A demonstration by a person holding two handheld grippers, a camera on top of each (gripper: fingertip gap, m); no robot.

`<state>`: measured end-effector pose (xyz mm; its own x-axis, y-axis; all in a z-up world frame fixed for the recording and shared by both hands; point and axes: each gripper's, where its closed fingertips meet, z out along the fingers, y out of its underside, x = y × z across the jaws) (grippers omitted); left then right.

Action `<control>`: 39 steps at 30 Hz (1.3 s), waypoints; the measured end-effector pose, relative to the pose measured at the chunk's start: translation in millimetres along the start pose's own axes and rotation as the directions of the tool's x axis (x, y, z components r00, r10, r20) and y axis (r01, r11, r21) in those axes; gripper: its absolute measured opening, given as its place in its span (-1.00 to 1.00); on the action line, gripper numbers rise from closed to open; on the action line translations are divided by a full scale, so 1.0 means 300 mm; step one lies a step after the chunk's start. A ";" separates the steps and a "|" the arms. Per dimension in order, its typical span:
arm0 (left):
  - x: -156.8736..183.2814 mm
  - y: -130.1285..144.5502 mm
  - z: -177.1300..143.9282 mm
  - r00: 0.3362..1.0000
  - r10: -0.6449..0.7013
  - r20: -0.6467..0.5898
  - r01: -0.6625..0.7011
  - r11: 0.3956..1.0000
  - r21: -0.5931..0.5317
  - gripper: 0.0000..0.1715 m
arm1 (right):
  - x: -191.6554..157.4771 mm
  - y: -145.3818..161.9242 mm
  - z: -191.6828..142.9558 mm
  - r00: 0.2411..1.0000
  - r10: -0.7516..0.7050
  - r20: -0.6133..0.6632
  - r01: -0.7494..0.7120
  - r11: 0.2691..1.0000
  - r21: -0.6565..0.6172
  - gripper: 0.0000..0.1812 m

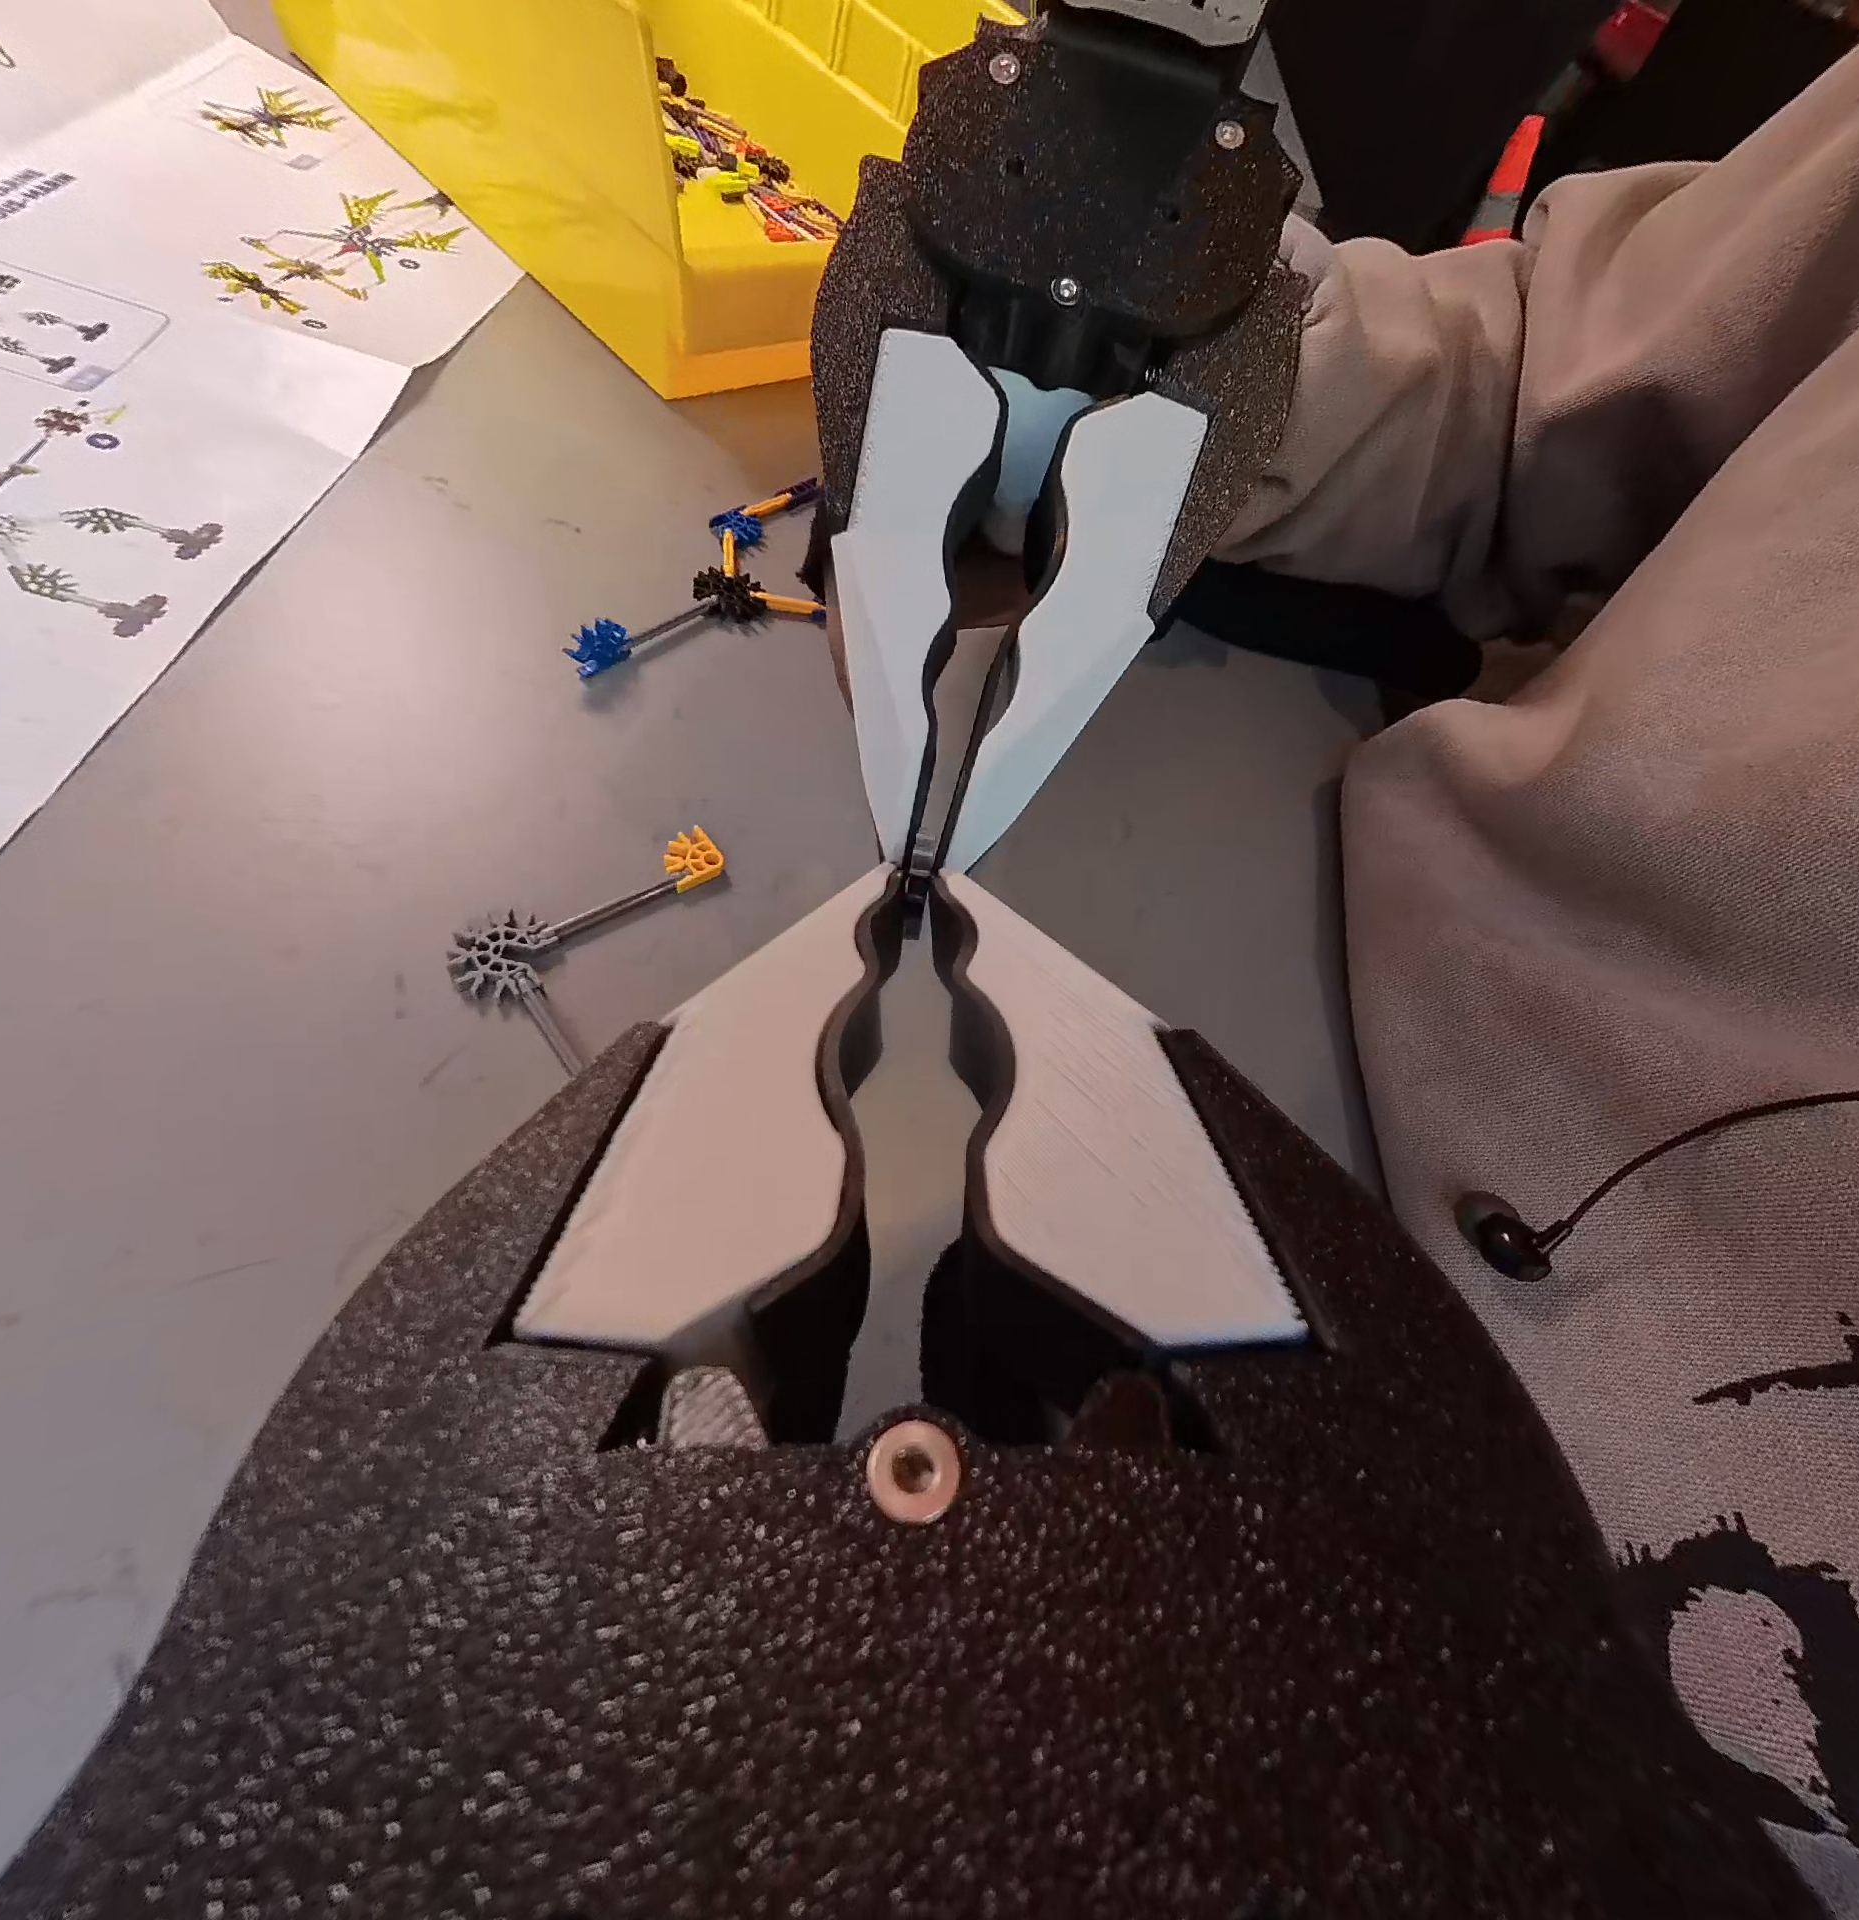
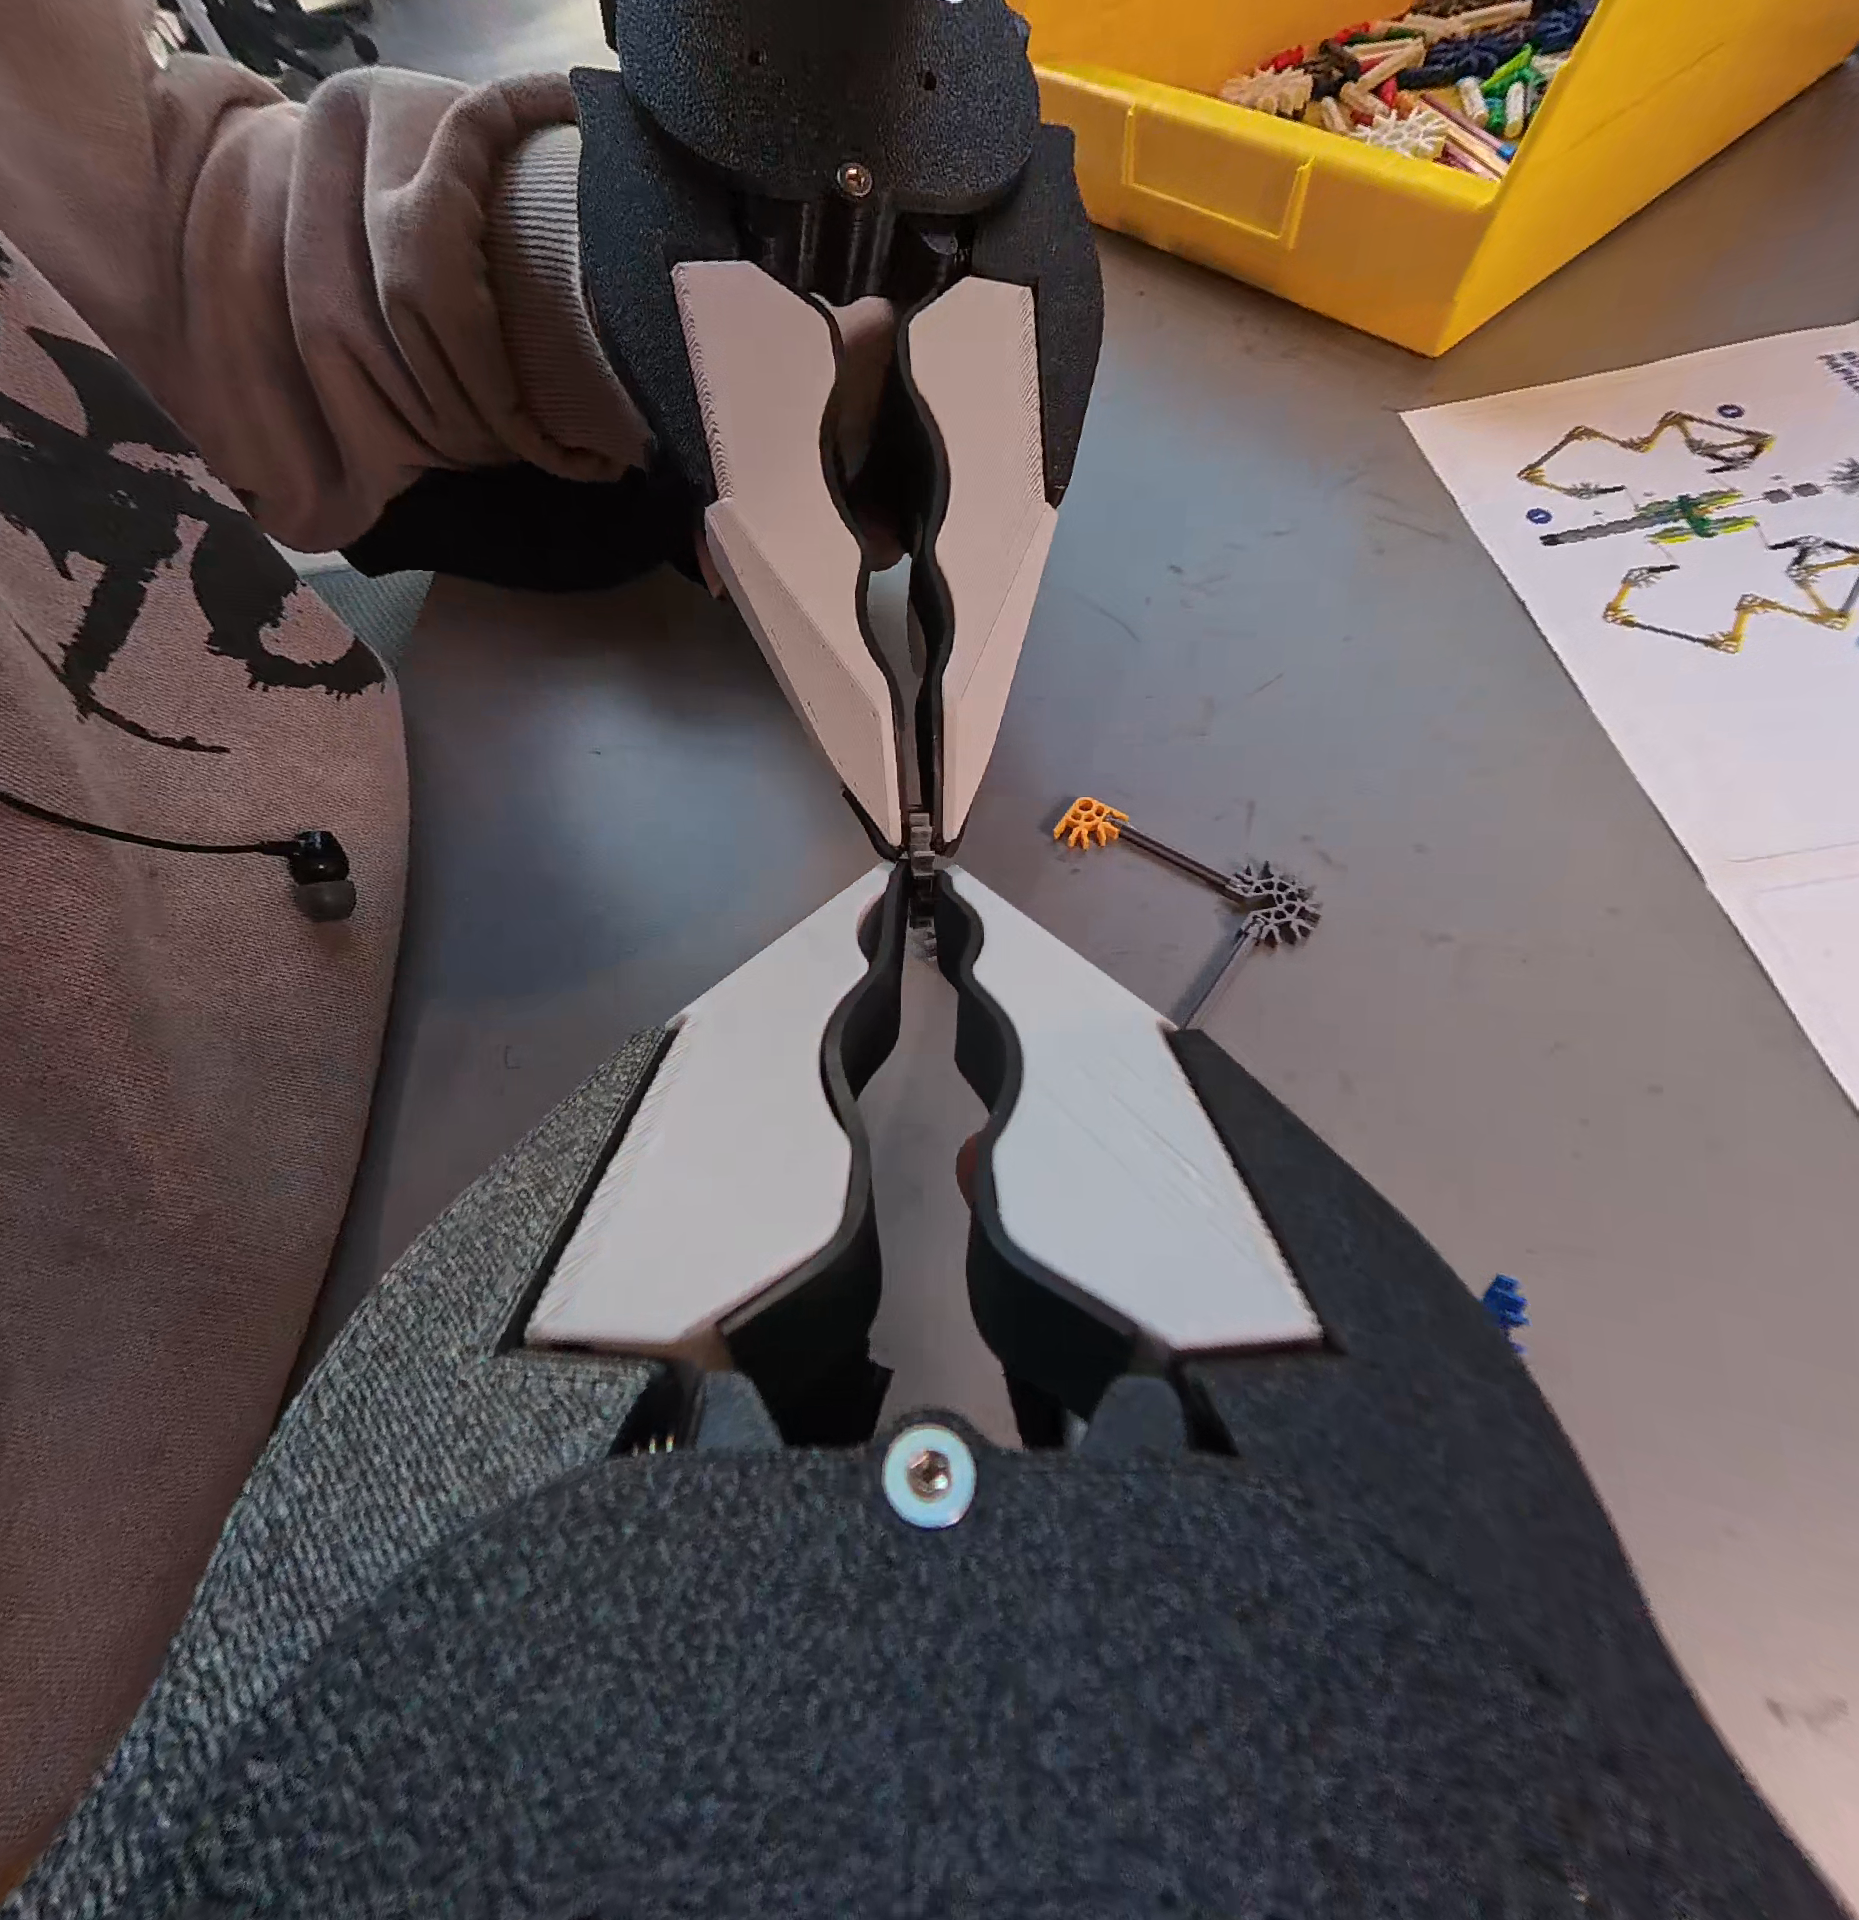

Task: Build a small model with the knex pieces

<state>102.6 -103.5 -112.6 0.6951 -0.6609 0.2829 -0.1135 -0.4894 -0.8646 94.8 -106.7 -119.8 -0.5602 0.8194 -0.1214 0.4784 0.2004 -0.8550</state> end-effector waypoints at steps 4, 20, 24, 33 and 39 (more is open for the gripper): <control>-0.035 0.023 -0.008 0.995 0.071 0.070 -0.068 0.997 -0.045 -0.76 | 0.024 0.003 -0.025 0.999 0.048 0.008 -0.048 0.999 -0.006 -0.97; -0.072 0.177 0.052 0.928 0.330 -0.171 -0.371 0.856 -0.360 -0.65 | 0.069 0.012 -0.116 0.986 0.167 0.019 -0.168 0.985 0.031 -0.97; -0.084 0.173 0.055 0.933 0.331 -0.141 -0.360 0.863 -0.356 -0.73 | 0.063 0.022 -0.104 0.978 0.203 0.050 -0.205 0.979 0.026 -0.97; -0.065 0.075 0.037 0.960 0.280 0.023 -0.271 0.945 -0.183 -0.74 | 0.038 -0.011 -0.063 0.994 0.108 0.023 -0.110 0.989 0.099 -0.97; -0.066 -0.010 0.006 0.996 0.093 -0.015 -0.094 0.995 -0.027 -0.74 | 0.049 -0.019 -0.054 0.997 0.057 -0.046 -0.052 0.993 0.106 -0.98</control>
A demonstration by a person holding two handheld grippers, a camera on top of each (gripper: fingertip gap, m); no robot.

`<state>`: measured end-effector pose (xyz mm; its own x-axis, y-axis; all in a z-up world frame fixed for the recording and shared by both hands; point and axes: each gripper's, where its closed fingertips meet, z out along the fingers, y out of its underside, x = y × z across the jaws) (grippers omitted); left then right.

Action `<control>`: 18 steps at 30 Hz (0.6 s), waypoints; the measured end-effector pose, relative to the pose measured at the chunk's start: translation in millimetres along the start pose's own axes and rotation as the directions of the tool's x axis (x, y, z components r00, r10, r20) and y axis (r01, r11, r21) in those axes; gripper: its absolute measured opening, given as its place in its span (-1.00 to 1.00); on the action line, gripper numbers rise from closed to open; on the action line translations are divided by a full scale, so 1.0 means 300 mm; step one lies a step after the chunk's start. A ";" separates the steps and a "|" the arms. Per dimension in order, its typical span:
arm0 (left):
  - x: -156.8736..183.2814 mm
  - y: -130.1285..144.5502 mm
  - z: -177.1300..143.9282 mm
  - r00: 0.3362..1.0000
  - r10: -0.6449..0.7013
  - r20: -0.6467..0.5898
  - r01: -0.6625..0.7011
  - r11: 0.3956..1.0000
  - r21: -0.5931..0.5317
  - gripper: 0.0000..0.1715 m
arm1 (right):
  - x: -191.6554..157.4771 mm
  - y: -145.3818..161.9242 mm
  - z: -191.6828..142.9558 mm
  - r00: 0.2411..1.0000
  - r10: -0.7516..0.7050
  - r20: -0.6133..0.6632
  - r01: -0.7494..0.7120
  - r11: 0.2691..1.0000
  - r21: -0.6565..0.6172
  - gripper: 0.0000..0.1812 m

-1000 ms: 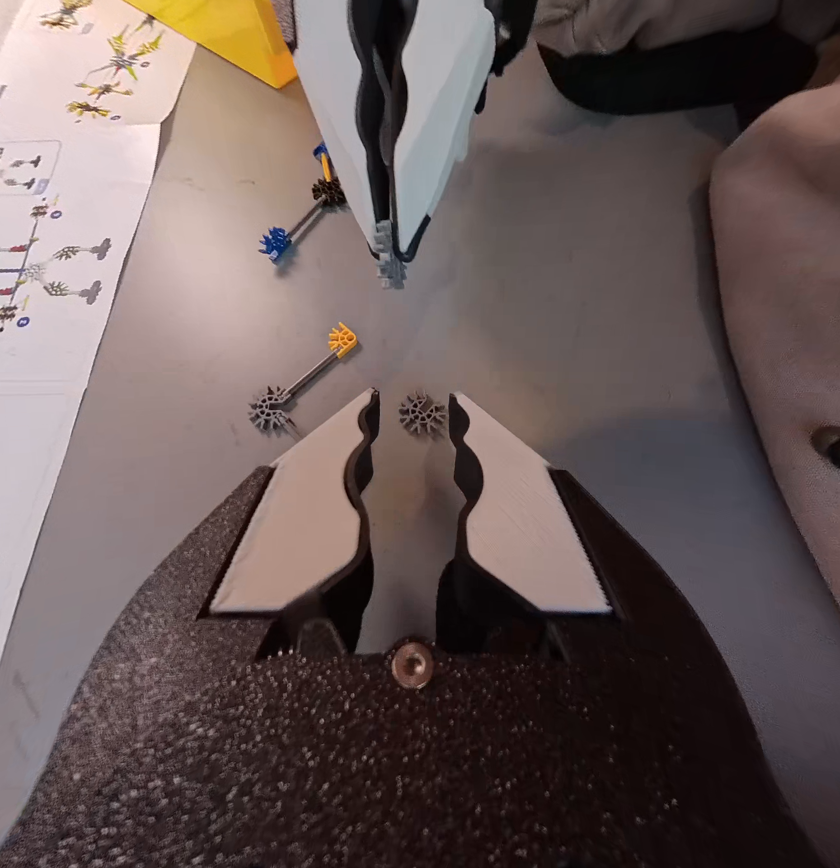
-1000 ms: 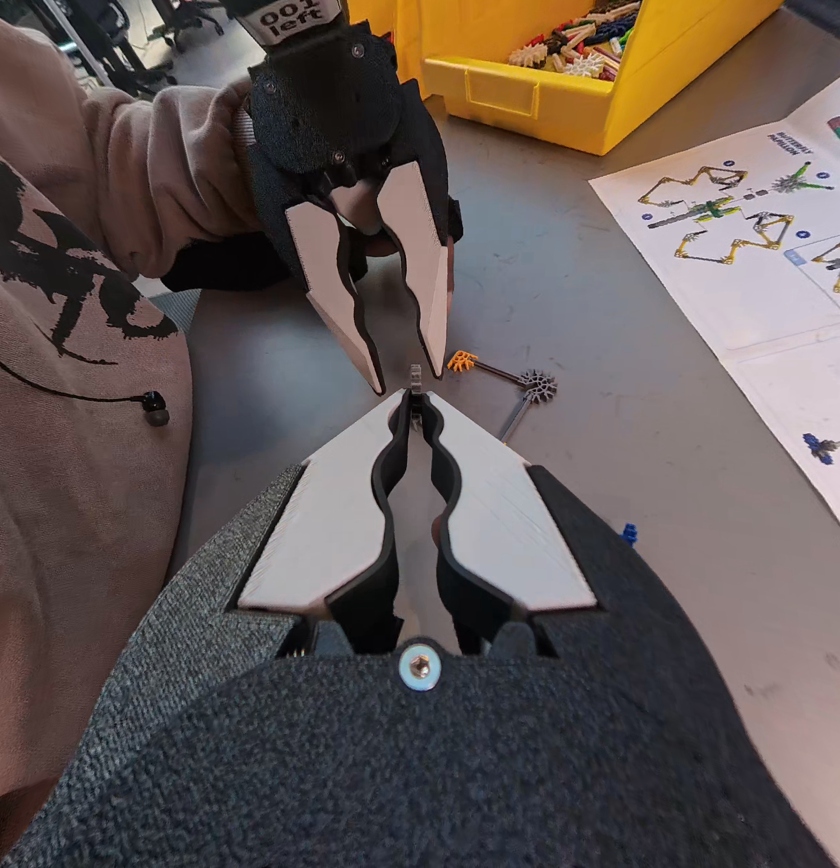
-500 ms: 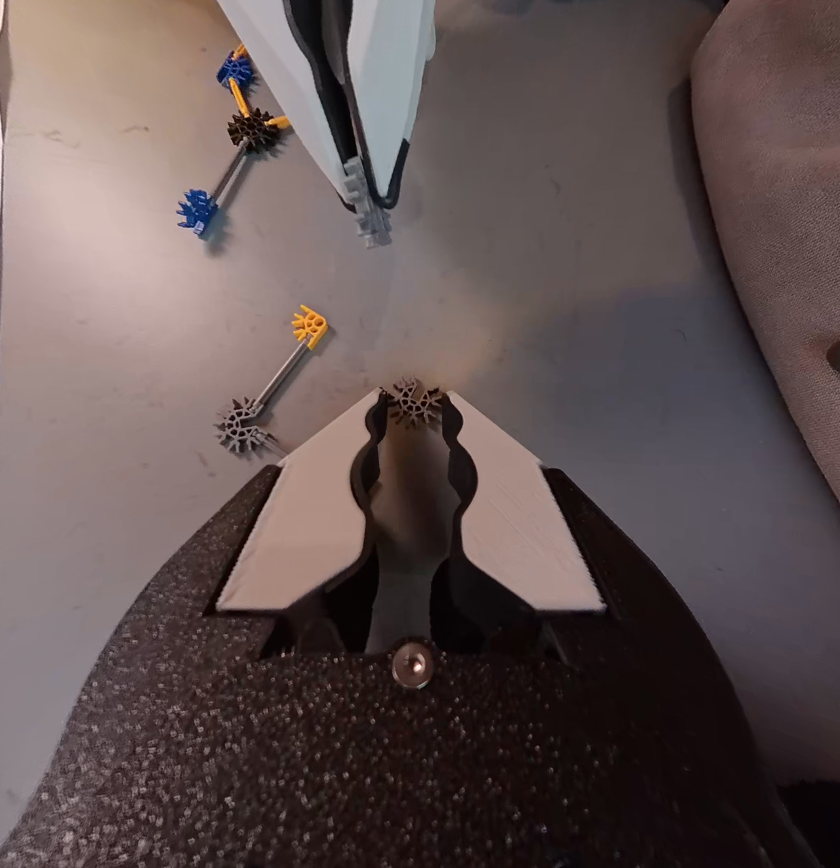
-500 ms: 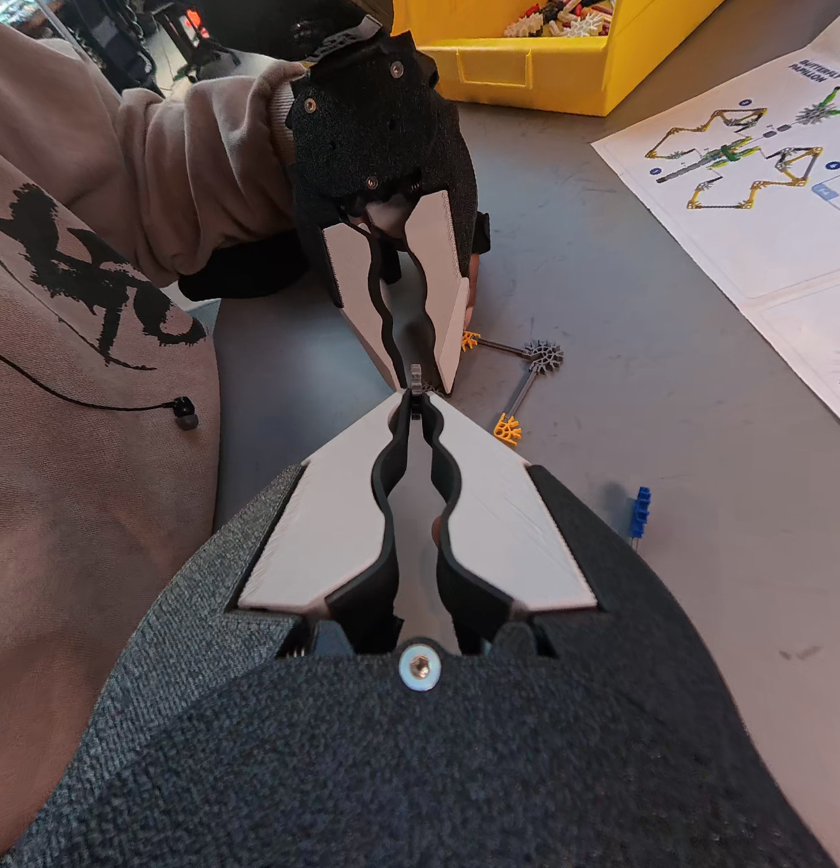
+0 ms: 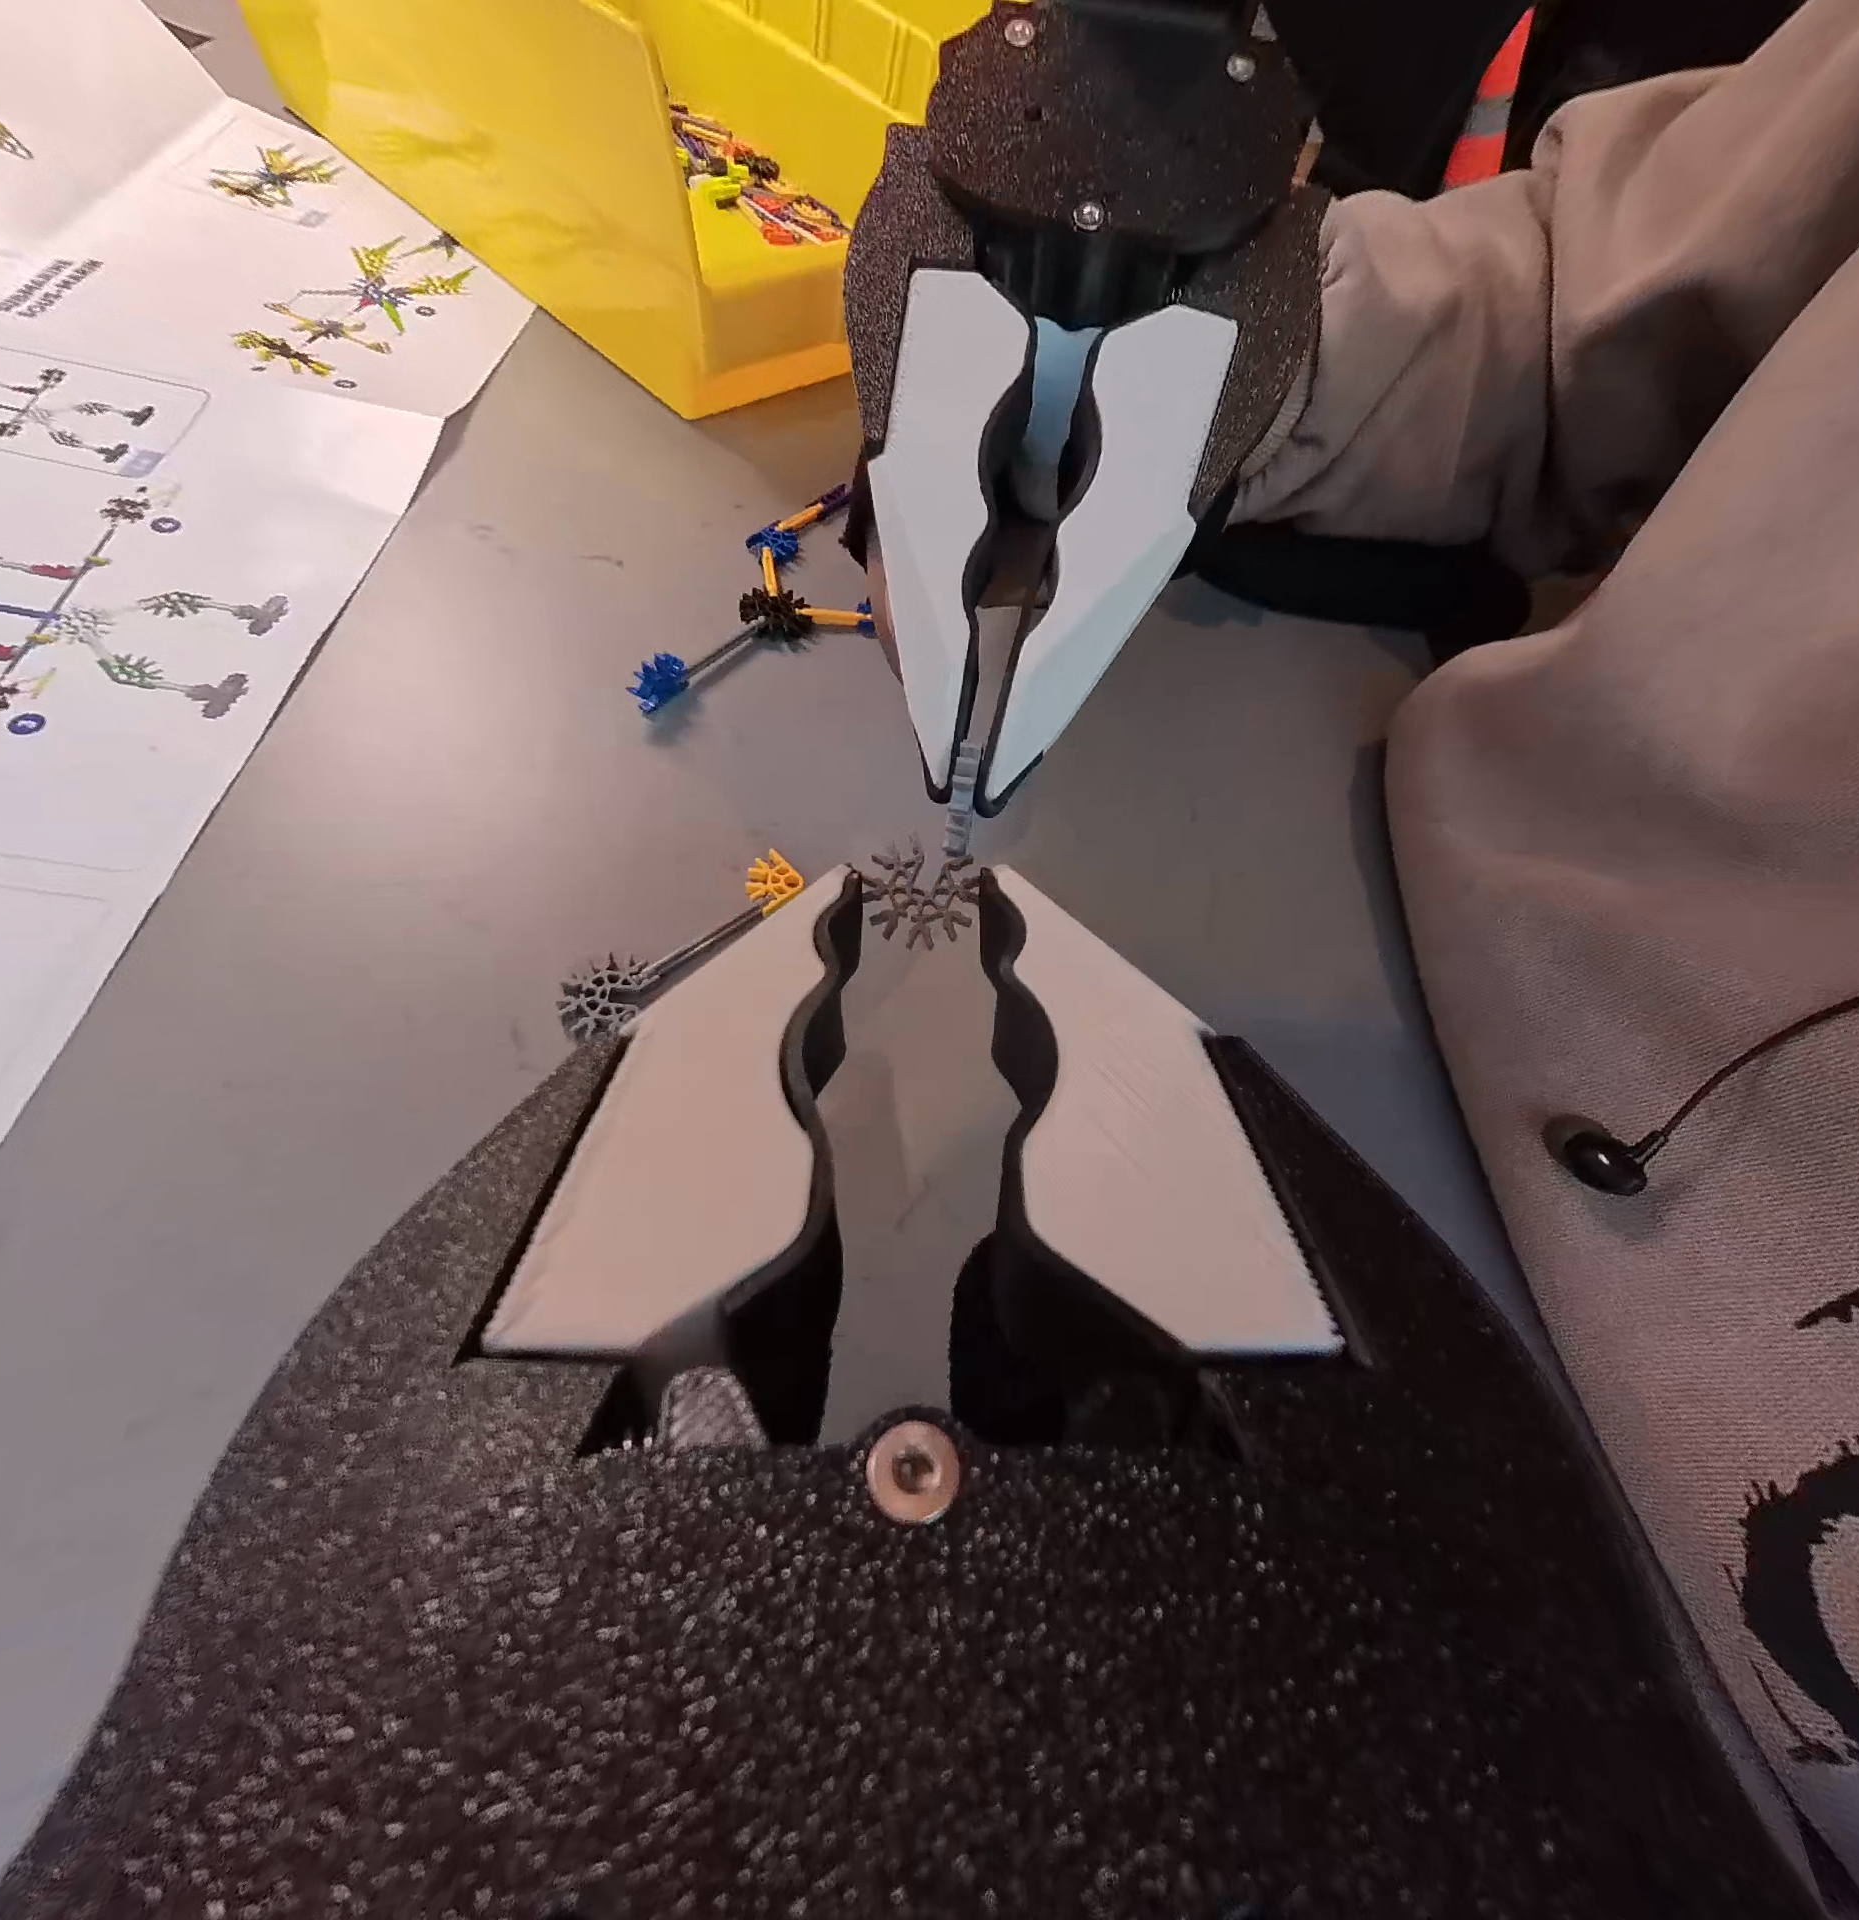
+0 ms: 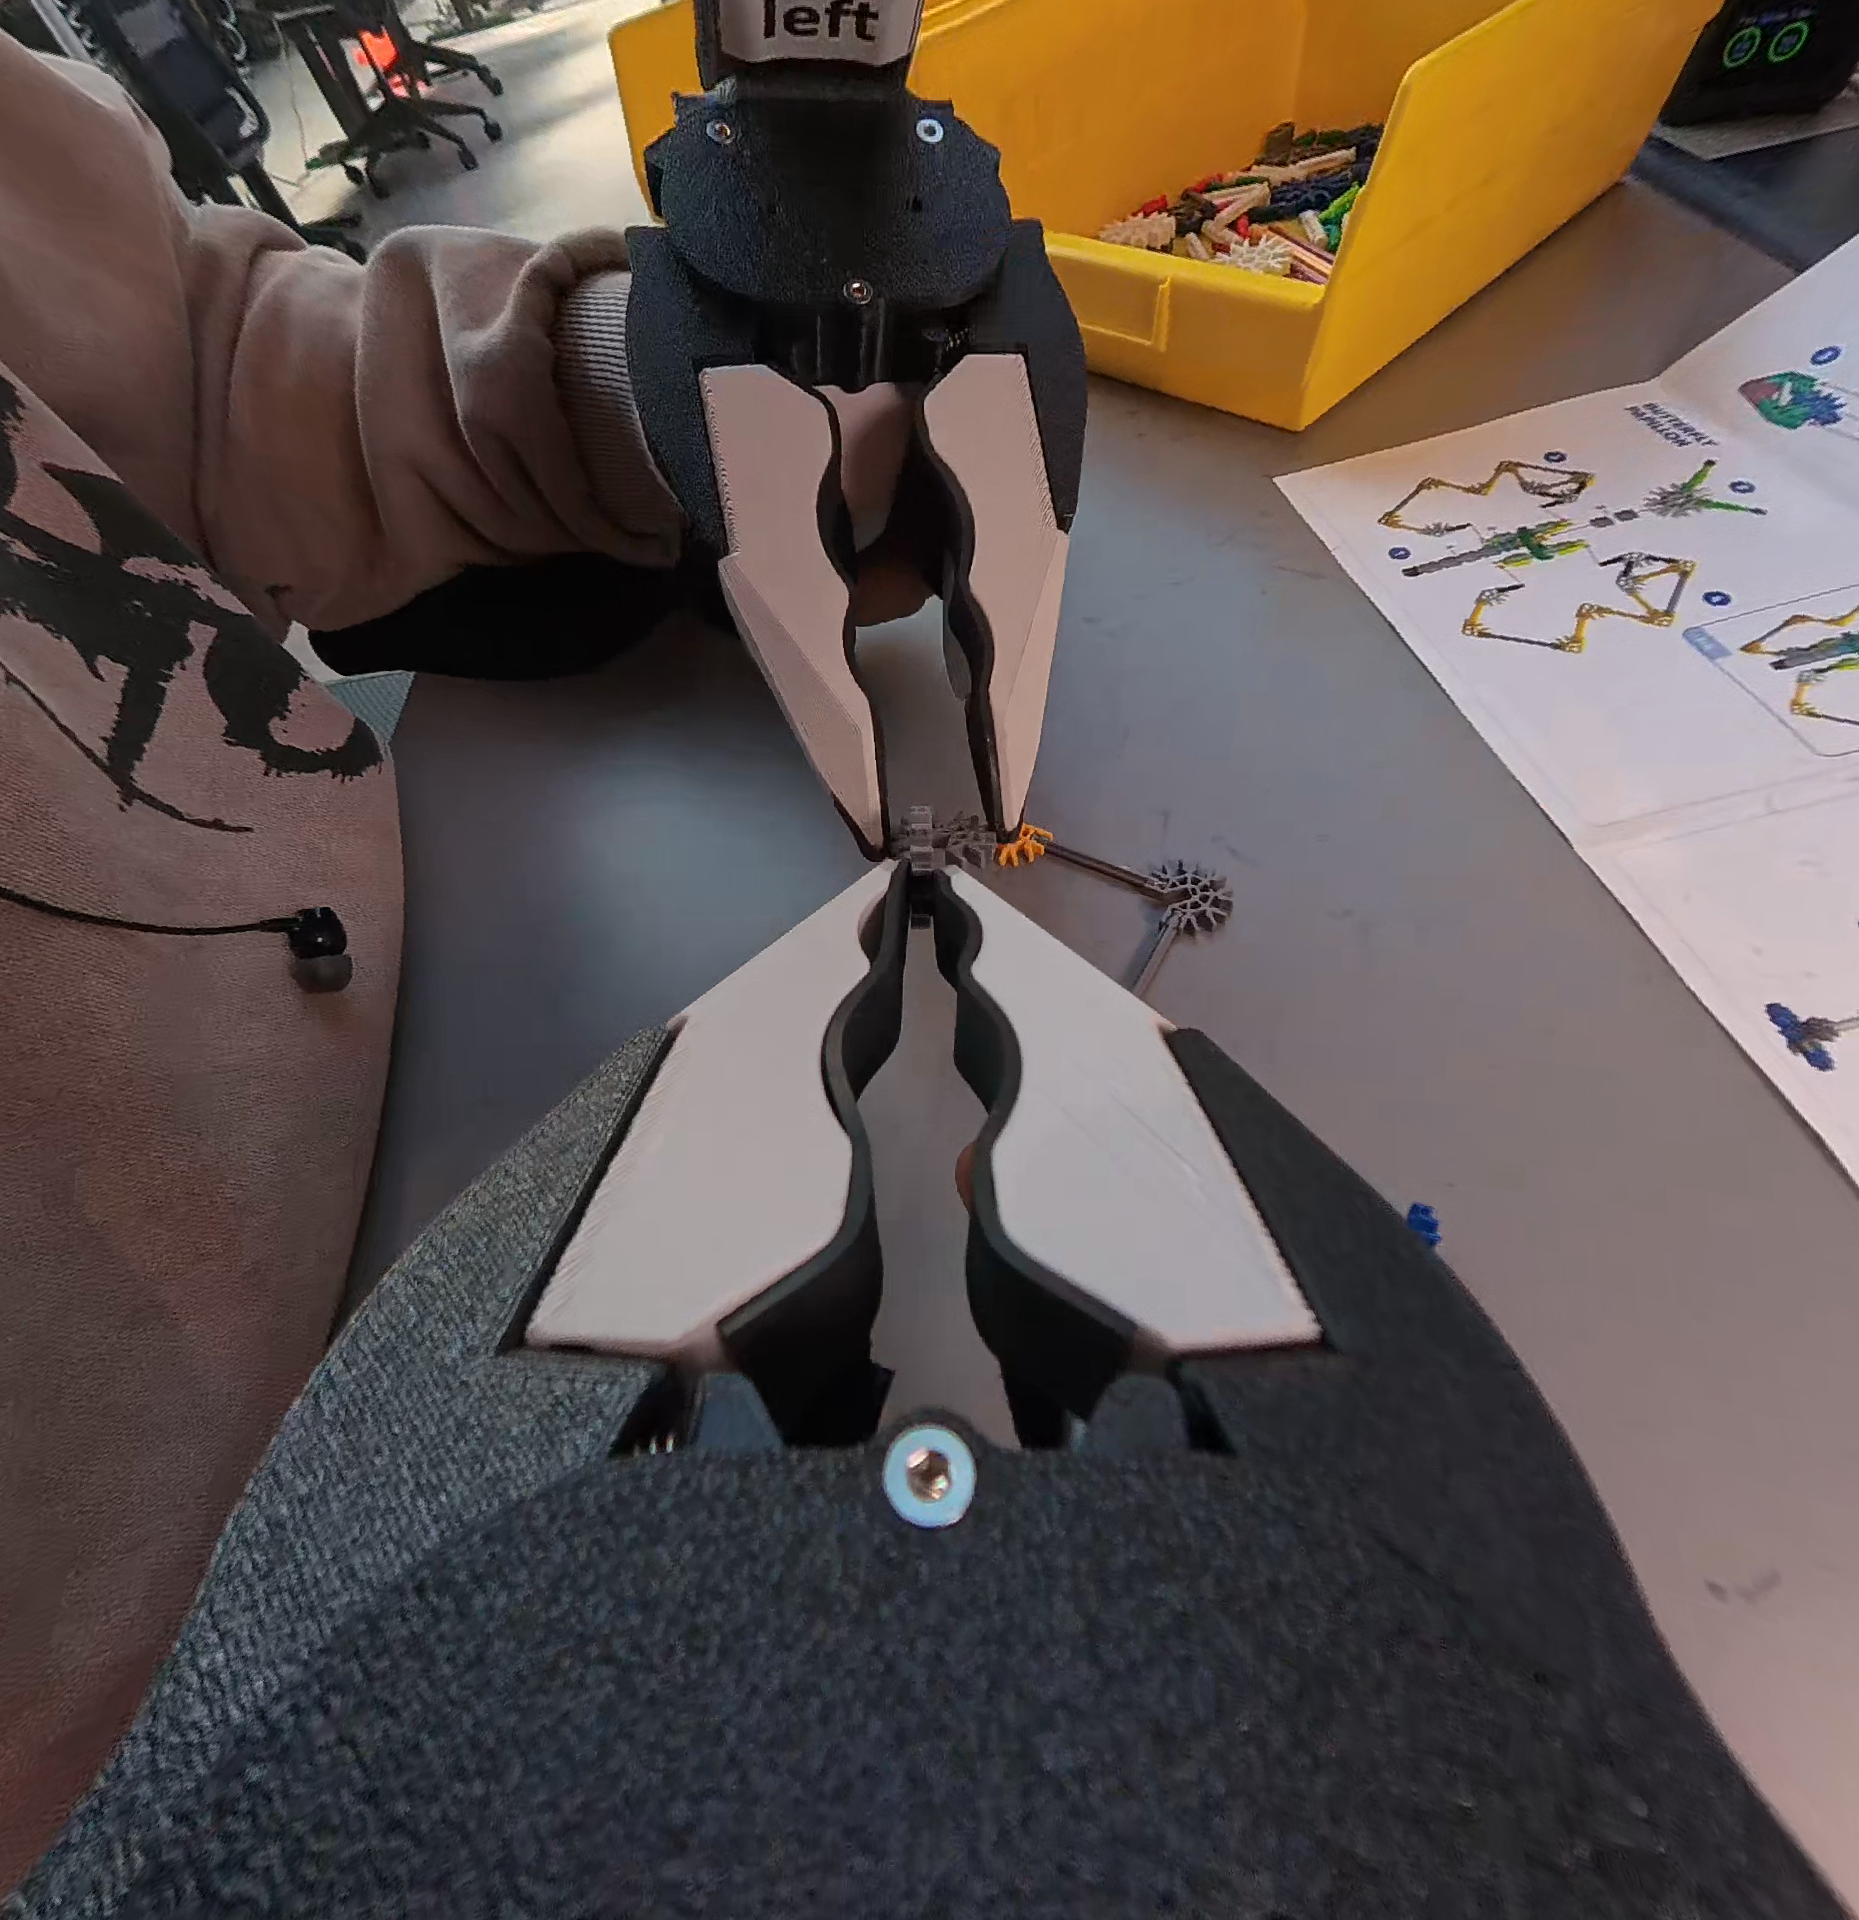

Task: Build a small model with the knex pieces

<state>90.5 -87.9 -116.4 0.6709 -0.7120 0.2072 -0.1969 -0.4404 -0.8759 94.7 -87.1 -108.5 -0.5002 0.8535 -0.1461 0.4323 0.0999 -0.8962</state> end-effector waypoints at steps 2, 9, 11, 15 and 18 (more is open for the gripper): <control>0.005 -0.014 -0.006 0.999 -0.031 -0.025 0.032 0.999 0.030 -0.74 | 0.003 -0.008 0.000 1.000 0.004 -0.007 -0.004 1.000 0.014 -0.97; -0.004 -0.045 -0.018 0.992 -0.115 -0.056 0.120 0.988 0.097 -0.74 | 0.023 -0.035 0.004 0.998 0.020 -0.057 -0.016 0.997 0.075 -0.97; -0.010 -0.058 -0.024 0.987 -0.144 -0.065 0.151 0.981 0.122 -0.74 | 0.030 -0.047 0.000 0.997 0.051 -0.053 -0.045 0.994 0.103 -0.97; -0.014 -0.065 -0.025 0.983 -0.170 -0.071 0.178 0.975 0.136 -0.75 | 0.035 -0.049 -0.001 0.997 0.060 -0.055 -0.053 0.992 0.111 -0.97; -0.017 -0.071 -0.026 0.977 -0.197 -0.080 0.208 0.967 0.150 -0.75 | 0.040 -0.055 -0.003 0.996 0.052 -0.075 -0.043 0.992 0.117 -0.98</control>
